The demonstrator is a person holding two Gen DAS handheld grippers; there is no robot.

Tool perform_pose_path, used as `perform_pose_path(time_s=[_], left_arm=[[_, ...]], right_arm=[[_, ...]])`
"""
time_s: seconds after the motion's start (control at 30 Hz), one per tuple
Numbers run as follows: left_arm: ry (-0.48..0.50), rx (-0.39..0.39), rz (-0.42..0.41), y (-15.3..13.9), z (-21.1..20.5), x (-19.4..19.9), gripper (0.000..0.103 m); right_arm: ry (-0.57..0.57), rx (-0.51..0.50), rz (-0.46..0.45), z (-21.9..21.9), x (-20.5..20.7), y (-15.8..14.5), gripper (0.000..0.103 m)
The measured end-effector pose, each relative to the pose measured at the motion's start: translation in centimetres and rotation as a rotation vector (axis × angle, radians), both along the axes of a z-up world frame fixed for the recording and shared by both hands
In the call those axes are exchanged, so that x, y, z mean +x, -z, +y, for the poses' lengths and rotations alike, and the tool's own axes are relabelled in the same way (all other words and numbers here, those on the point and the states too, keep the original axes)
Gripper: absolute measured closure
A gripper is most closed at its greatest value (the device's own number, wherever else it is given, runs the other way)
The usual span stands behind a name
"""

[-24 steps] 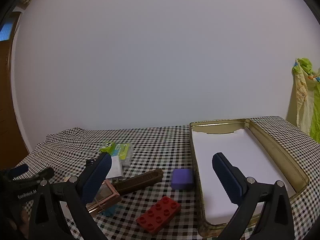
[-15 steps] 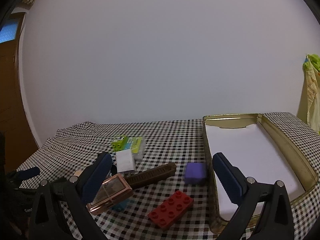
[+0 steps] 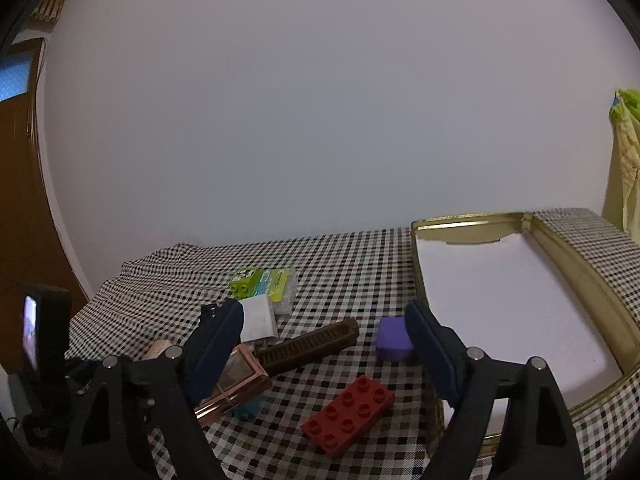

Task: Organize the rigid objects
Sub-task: 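Grasp the patterned beige box with the left tool, then lift the beige box with the left tool while the right tool grasps the copper frame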

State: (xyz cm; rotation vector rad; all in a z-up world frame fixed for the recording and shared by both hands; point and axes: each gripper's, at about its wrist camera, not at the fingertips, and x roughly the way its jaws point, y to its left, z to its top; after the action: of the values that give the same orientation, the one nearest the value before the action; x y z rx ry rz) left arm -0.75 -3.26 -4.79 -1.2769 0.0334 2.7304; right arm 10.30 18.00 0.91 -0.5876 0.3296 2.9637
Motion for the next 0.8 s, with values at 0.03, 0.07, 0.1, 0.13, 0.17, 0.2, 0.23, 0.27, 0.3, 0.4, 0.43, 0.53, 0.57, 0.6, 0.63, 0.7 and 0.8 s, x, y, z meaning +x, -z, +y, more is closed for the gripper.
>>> perform_pose_path(time_s=[0.03, 0.07, 0.1, 0.13, 0.17, 0.2, 0.23, 0.27, 0.3, 0.4, 0.43, 0.53, 0.57, 0.6, 0.63, 0.7, 0.8], left_arm=[[0.002, 0.017, -0.016, 0.2, -0.1, -0.2, 0.069], [-0.004, 0.022, -0.016, 0.1, -0.3, -0.2, 0.073], [-0.005, 0.032, -0.017, 0.0, -0.5, -0.1, 0.078], [0.001, 0.035, -0.018, 0.0, -0.4, -0.2, 0.078], [0.009, 0.038, -0.017, -0.1, -0.4, -0.1, 0.078], [0.013, 0.039, -0.017, -0.2, -0.3, 0.2, 0.079], [0.014, 0.038, -0.015, -0.3, -0.2, 0.3, 0.079], [0.011, 0.038, -0.007, -0.2, -0.3, 0.4, 0.079], [0.008, 0.040, 0.009, -0.4, -0.3, 0.6, 0.079], [0.005, 0.048, 0.082, -1.2, -0.6, 1.5, 0.079], [0.006, 0.039, 0.104, -1.6, -0.6, 1.5, 0.079], [-0.007, 0.031, 0.146, -2.3, -0.9, 1.9, 0.079], [-0.010, 0.040, 0.147, -2.5, -1.2, 1.8, 0.079], [-0.009, 0.052, 0.148, -2.7, -1.4, 1.8, 0.079], [-0.008, 0.058, 0.149, -2.8, -1.7, 1.8, 0.079], [-0.011, 0.052, 0.159, -3.1, -2.2, 1.8, 0.079], [-0.024, 0.042, 0.173, -3.4, -3.3, 2.1, 0.079]], right_arm=[[-0.001, -0.005, -0.002, 0.1, 0.0, 0.0, 0.019], [-0.001, -0.010, -0.003, 0.0, -0.1, 0.0, 0.019], [-0.002, -0.013, -0.004, 0.2, -0.2, 0.1, 0.019], [-0.002, -0.015, -0.007, 0.3, -0.3, 0.1, 0.019], [-0.004, -0.019, -0.012, 0.5, -0.4, 0.1, 0.019], [-0.006, -0.026, -0.016, 0.8, -0.5, 0.2, 0.021], [-0.013, -0.037, -0.018, 1.0, -0.6, 0.3, 0.022], [-0.025, -0.053, -0.020, 1.1, -0.7, 0.4, 0.023], [-0.043, -0.070, -0.024, 1.1, -0.7, 0.4, 0.024], [-0.110, -0.123, -0.038, 0.7, -1.2, 0.7, 0.024], [-0.141, -0.152, -0.059, 0.6, -1.5, 1.0, 0.024], [-0.177, -0.242, -0.143, -0.5, -2.1, 2.2, 0.024], [-0.172, -0.248, -0.169, -1.1, -2.4, 2.5, 0.024], [-0.162, -0.245, -0.187, -1.5, -2.7, 2.7, 0.024], [-0.148, -0.240, -0.207, -2.0, -3.2, 2.9, 0.024], [-0.136, -0.243, -0.239, -2.9, -4.2, 3.3, 0.024], [-0.145, -0.259, -0.284, -1.8, -6.1, 4.1, 0.024]])
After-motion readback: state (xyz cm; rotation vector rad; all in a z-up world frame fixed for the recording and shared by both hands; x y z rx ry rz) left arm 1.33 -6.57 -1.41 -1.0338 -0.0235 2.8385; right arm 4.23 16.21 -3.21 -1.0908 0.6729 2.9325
